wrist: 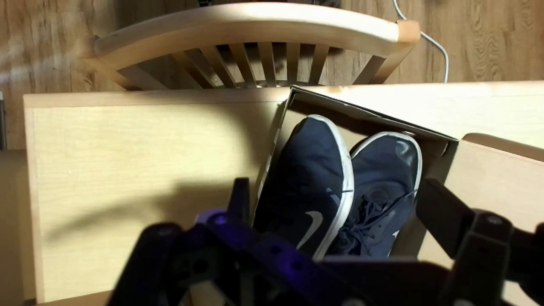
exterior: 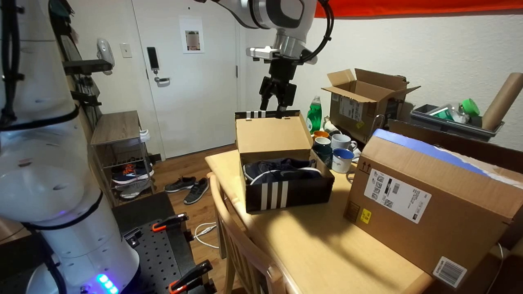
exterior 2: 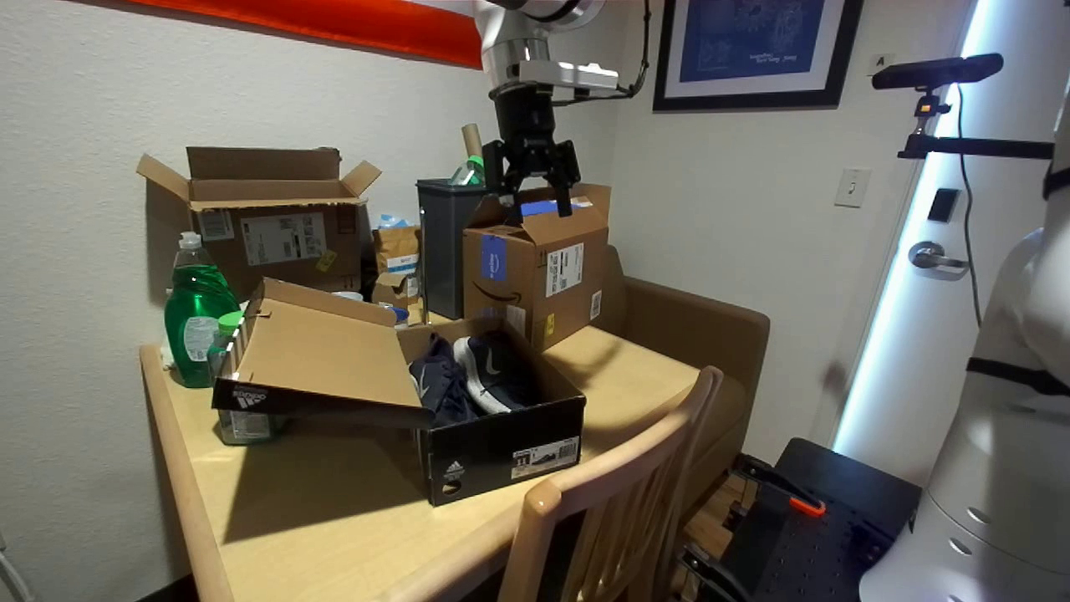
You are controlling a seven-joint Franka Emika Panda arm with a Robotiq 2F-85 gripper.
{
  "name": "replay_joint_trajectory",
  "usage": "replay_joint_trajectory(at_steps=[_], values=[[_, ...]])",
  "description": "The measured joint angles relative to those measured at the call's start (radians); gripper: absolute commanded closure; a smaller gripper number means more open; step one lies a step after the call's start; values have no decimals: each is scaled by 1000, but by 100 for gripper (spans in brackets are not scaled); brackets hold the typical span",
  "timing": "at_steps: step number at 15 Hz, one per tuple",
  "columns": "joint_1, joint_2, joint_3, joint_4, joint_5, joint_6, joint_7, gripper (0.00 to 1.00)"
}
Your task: Remove the shoes from the box
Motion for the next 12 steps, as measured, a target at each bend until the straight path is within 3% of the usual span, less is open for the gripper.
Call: replay_joint_trajectory(at_steps=[12], values=[[21,3,8,0,0,0,15,0]])
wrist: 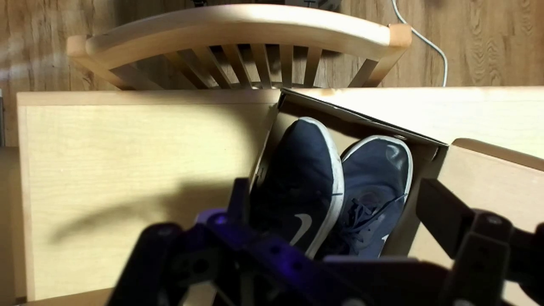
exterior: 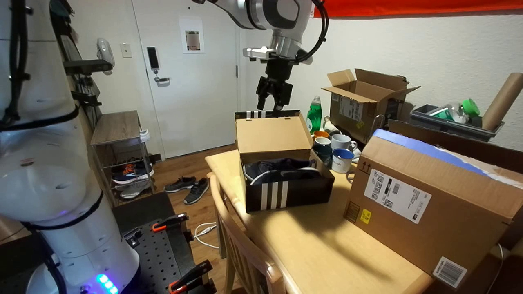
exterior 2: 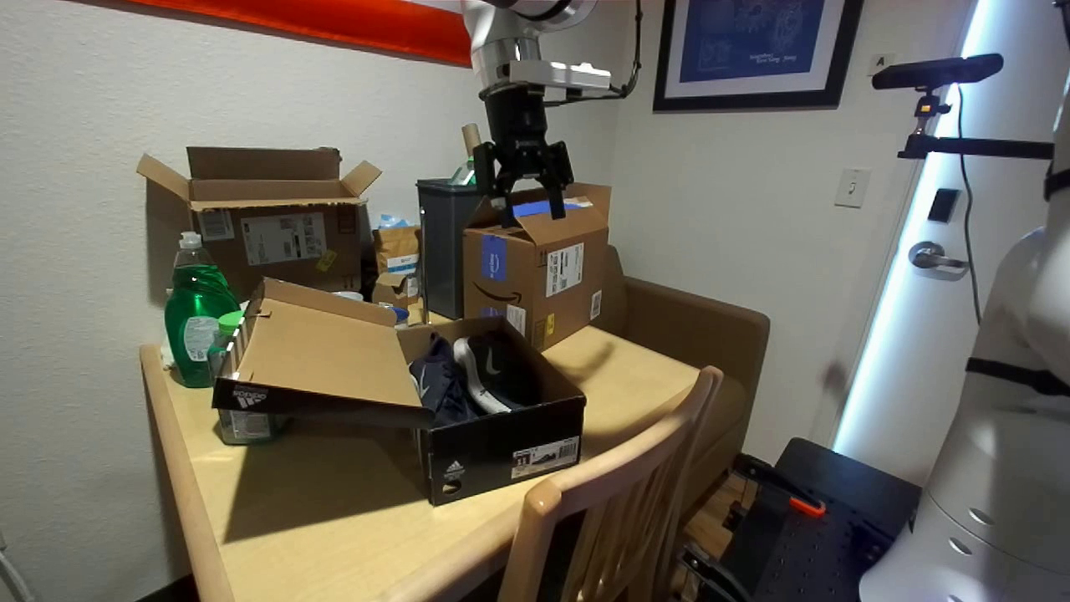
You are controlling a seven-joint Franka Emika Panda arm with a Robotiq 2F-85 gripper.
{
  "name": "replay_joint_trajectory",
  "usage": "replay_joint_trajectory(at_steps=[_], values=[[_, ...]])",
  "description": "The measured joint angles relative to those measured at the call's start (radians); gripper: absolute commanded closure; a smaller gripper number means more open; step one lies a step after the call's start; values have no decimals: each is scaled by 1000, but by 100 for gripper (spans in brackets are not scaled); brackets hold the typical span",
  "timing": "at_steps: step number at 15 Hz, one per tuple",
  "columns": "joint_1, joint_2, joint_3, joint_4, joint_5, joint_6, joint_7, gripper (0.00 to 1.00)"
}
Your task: Remove the shoes from the box
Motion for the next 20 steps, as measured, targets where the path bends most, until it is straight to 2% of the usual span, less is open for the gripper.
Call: replay_joint_trajectory(at_steps=[13,16,20], values=[[-4,20,0,-5,6,29,-23,0],[-3,54,0,-5,6,89,-24,0],[-1,115,0,-7,9,281,-27,0]])
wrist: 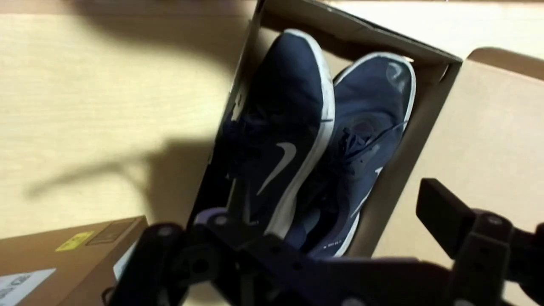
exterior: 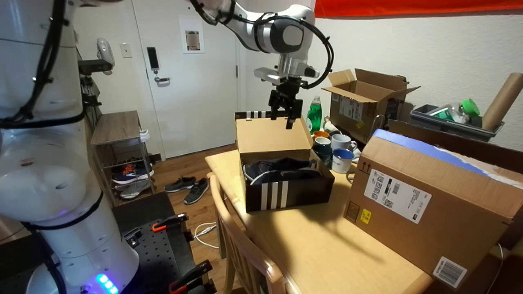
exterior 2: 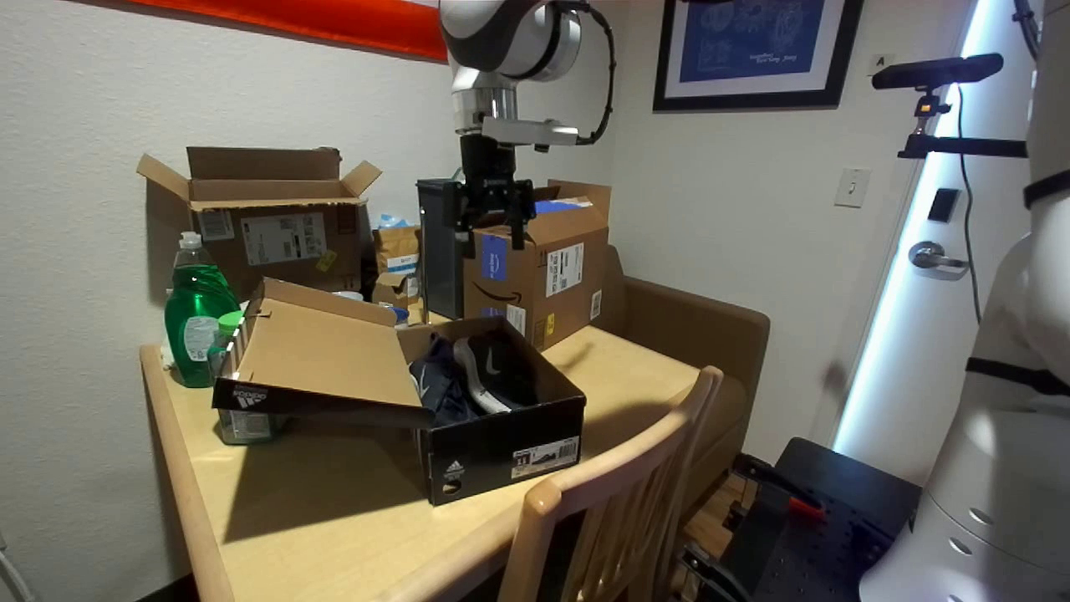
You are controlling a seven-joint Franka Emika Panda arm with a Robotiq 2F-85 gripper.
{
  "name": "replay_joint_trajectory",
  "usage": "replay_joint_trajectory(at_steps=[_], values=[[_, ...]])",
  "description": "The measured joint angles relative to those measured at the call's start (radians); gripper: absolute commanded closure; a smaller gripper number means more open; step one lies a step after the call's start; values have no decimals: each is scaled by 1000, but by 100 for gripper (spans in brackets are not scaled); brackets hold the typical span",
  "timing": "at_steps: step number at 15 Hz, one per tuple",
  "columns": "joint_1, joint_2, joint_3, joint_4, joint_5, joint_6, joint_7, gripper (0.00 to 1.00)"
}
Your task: Remove the shoes from the box
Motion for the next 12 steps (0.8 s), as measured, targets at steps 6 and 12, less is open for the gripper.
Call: replay_joint_trajectory(at_steps=[6,12], values=[[0,139,0,2,25,219,-64,0],[2,218,6,-3,28,279,-76,0]])
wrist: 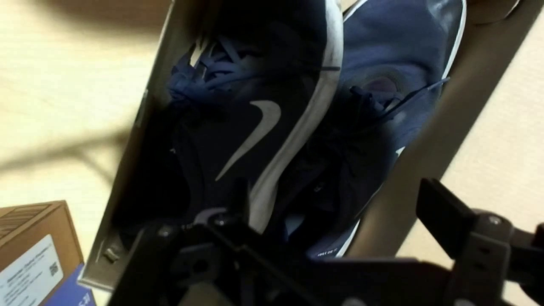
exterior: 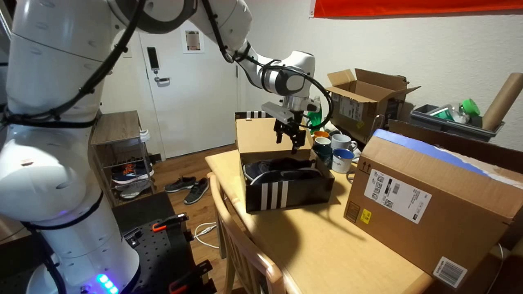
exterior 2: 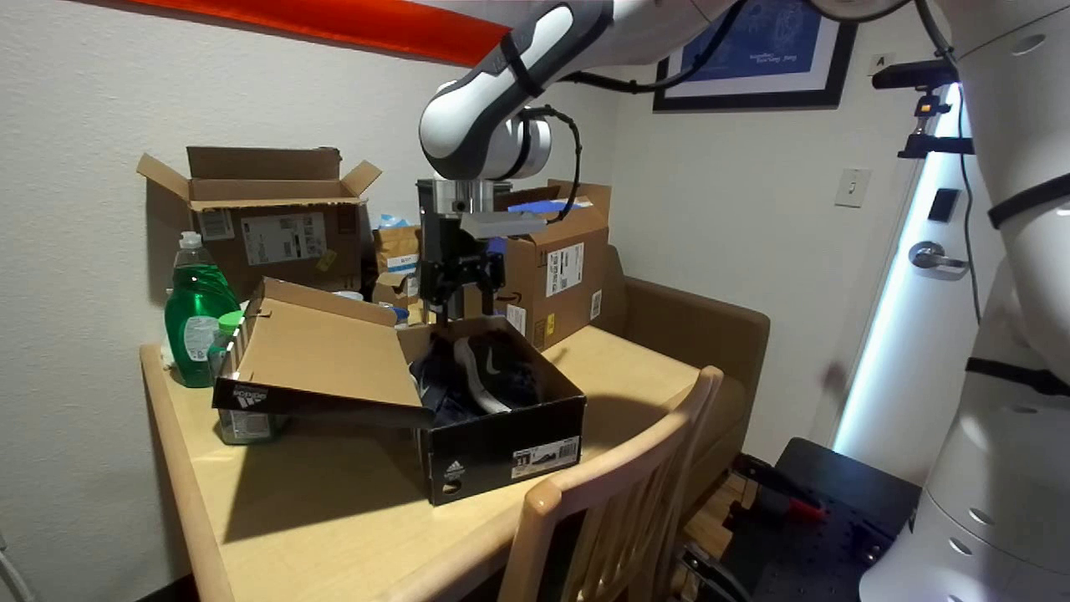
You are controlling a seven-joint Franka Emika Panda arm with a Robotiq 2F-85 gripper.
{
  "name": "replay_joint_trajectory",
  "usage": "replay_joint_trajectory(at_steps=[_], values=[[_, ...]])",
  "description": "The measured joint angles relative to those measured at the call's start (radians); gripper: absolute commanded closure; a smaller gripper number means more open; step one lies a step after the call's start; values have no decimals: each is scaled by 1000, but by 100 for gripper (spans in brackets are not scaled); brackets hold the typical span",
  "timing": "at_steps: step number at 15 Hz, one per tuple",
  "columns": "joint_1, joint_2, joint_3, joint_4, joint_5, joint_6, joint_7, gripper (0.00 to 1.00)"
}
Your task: Remove the shoes from the box
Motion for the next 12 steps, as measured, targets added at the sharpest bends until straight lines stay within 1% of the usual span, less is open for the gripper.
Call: replay_joint_trajectory(at_steps=[5,12], values=[[2,1,16,-24,0,5,0,0],[4,1,20,-71,1,21,0,0]])
